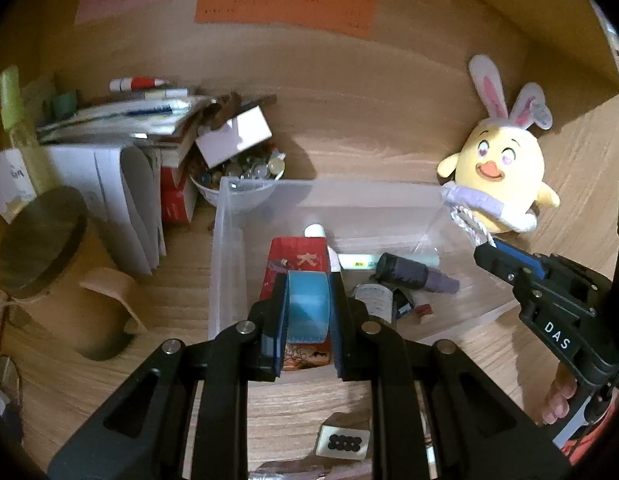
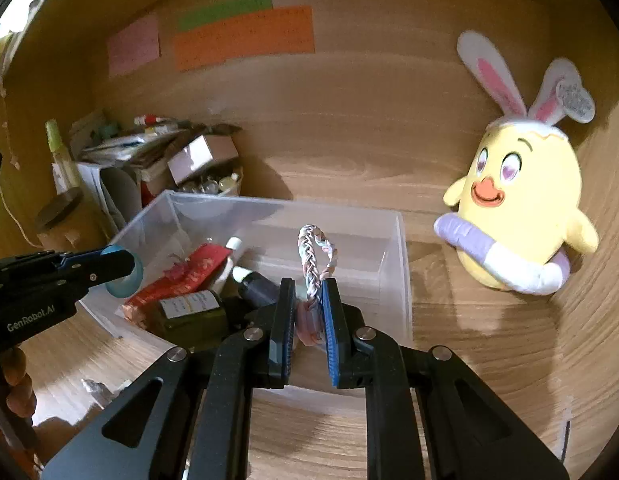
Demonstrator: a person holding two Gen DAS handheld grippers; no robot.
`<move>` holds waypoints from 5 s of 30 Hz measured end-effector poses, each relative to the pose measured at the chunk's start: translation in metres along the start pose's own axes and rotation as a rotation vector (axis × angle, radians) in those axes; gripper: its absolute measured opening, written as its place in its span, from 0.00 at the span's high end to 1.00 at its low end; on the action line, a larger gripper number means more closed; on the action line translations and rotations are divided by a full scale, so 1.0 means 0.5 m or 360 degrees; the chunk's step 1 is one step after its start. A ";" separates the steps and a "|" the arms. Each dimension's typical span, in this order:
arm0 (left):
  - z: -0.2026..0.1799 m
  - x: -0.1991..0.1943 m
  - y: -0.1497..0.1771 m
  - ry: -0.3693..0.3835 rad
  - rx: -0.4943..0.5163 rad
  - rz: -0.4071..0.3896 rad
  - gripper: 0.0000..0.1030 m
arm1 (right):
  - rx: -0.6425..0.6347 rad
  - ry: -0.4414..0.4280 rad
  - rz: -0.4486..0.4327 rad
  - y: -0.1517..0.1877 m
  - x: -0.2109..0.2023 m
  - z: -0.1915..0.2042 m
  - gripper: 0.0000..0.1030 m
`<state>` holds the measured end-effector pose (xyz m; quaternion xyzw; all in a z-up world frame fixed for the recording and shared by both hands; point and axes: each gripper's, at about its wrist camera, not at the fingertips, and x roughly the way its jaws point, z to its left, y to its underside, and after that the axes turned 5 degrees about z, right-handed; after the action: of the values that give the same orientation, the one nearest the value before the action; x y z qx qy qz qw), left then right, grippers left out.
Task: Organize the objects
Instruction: 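Carry the teal tape roll and braided bracelet over the clear box, then open both tools to drop the tape roll and bracelet into the box, then move both tools back toward the pen and mint-green bottle on the desk, then grasp the white pen with the left tool while the right tool grasps the mint-green bottle, then carry the white pen and mint-green bottle over the clear box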
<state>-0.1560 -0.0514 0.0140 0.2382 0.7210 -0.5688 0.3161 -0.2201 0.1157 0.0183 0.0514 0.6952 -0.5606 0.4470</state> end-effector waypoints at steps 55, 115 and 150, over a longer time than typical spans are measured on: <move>-0.014 -0.065 0.132 -0.0011 0.0173 0.0102 0.19 | -0.0197 -0.0120 0.0116 0.142 -0.097 0.074 0.25; -0.124 -0.041 0.272 0.0069 0.0647 0.0352 0.90 | -0.0268 -0.0244 0.0362 0.250 -0.079 0.061 0.78; -0.070 -0.201 0.106 0.0168 0.0304 -0.0180 0.90 | -0.0001 -0.0199 -0.0110 0.087 -0.172 0.007 0.78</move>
<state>-0.0566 -0.0030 0.0569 0.2557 0.6915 -0.6384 0.2209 -0.1421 0.1657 0.0447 -0.0079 0.6674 -0.5776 0.4699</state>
